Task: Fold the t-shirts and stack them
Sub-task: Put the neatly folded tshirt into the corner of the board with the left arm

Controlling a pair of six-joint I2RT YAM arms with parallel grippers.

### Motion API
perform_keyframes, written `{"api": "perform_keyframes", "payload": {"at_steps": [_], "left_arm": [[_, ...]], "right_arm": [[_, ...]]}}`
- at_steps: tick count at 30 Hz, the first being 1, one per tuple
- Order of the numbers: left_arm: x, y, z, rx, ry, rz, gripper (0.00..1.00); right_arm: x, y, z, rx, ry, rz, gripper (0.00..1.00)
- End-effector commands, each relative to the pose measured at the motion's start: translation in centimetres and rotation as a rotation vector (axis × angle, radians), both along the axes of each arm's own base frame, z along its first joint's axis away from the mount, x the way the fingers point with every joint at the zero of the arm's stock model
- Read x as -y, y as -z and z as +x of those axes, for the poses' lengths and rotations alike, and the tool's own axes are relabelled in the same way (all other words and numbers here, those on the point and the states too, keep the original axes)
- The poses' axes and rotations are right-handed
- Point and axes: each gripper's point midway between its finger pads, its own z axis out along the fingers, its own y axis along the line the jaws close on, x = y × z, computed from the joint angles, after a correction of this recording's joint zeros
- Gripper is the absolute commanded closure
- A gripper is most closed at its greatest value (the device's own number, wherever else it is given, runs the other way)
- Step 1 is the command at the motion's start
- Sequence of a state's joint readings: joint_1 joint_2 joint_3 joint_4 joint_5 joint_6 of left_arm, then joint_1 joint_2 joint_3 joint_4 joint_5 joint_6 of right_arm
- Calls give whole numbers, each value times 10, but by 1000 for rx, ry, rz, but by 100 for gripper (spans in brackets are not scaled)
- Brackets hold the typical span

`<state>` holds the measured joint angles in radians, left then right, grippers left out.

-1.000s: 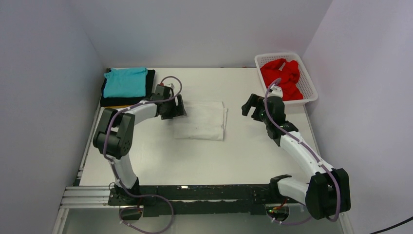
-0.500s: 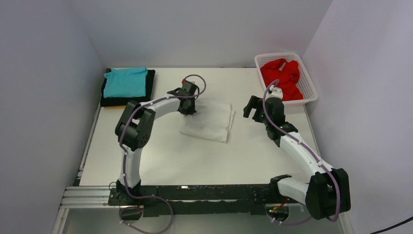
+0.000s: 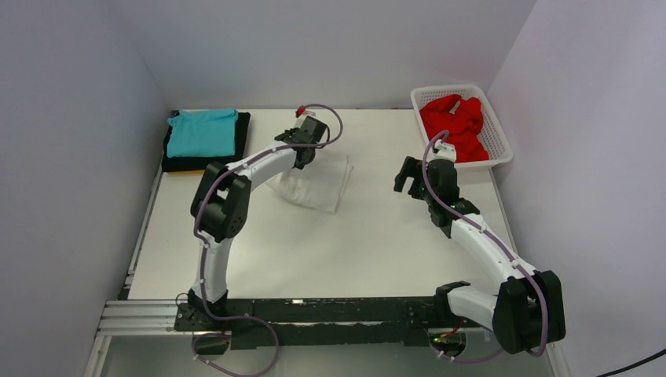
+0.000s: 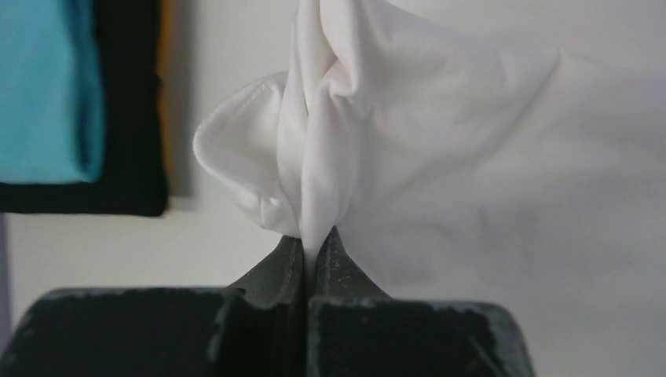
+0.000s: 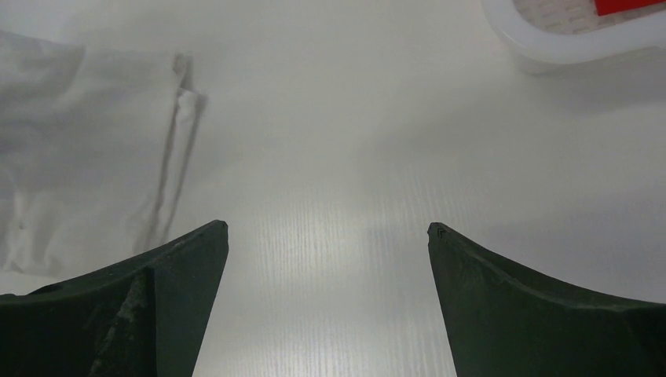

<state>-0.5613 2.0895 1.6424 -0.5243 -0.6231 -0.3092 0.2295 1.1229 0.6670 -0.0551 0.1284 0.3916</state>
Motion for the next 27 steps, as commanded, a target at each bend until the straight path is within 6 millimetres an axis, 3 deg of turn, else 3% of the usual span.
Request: {"api": "perform_keyframes", "payload": {"at_steps": [1, 6, 11, 17, 21, 27], "left_arm": [[-41, -90, 42, 235, -20, 187, 100], [-81, -139, 69, 325, 19, 285, 100], [-124, -177, 84, 378, 44, 444, 100], [-163, -211, 89, 390, 54, 403, 100], [-182, -250, 88, 442, 47, 407, 100], [-189, -292, 77, 495, 55, 325, 100]], "right_arm": [[10, -12, 5, 54, 40, -30, 0], [14, -14, 5, 65, 58, -44, 0], [18, -11, 7, 55, 76, -63, 0], [20, -4, 11, 24, 85, -86, 0], [22, -1, 12, 8, 91, -97, 0], [22, 0, 12, 9, 92, -98, 0]]}}
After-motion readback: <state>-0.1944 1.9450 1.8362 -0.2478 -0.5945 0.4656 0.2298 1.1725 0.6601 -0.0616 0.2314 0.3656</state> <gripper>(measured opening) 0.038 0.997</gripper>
